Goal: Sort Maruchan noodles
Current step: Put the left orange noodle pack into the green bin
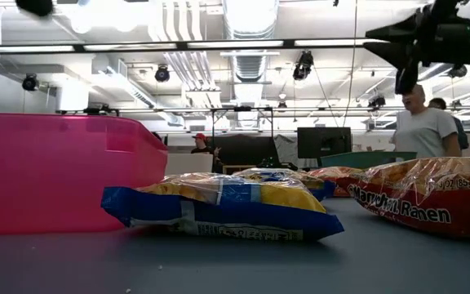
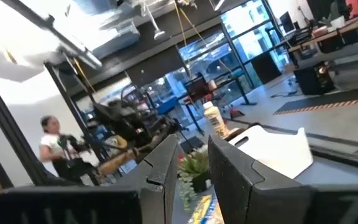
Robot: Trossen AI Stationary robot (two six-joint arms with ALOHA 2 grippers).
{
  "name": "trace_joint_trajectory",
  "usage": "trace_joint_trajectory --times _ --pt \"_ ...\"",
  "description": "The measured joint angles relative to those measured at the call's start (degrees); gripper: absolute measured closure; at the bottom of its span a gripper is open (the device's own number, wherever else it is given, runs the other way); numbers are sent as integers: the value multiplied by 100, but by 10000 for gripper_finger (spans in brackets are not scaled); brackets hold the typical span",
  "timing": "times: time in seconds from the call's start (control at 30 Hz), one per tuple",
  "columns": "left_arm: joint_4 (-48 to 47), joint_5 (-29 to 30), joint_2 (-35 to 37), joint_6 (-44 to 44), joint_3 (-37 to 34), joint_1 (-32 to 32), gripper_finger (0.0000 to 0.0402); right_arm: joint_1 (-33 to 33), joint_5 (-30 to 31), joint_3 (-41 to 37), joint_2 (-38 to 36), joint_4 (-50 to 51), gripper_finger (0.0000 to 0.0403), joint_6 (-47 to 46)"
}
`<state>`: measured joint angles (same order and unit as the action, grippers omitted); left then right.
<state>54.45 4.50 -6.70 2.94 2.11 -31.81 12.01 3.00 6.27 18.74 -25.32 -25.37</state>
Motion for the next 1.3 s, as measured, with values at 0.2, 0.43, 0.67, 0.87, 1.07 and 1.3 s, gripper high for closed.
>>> trace_joint_trajectory --times 0.2,0.43,0.67,0.87,1.07,1.3 --pt "1206 -574 -928 734 1 2 402 -2 440 612 745 287 323 305" --pt "1236 908 -1711 1455 352 4 402 0 1012 1695 1764 1821 323 657" --pt "905 1964 -2339 1513 879 4 402 0 1037 2662 2827 3195 323 549" --pt "53 2920 -2849 1889 1439 4 402 -3 999 3139 3664 4313 323 40" --pt "-666 3990 -3378 2190 2027 4 402 -11 895 3527 4352 5143 323 -451" --pt "-1311 4322 -4174 2515 2725 8 402 -30 349 3730 5009 5080 323 -480"
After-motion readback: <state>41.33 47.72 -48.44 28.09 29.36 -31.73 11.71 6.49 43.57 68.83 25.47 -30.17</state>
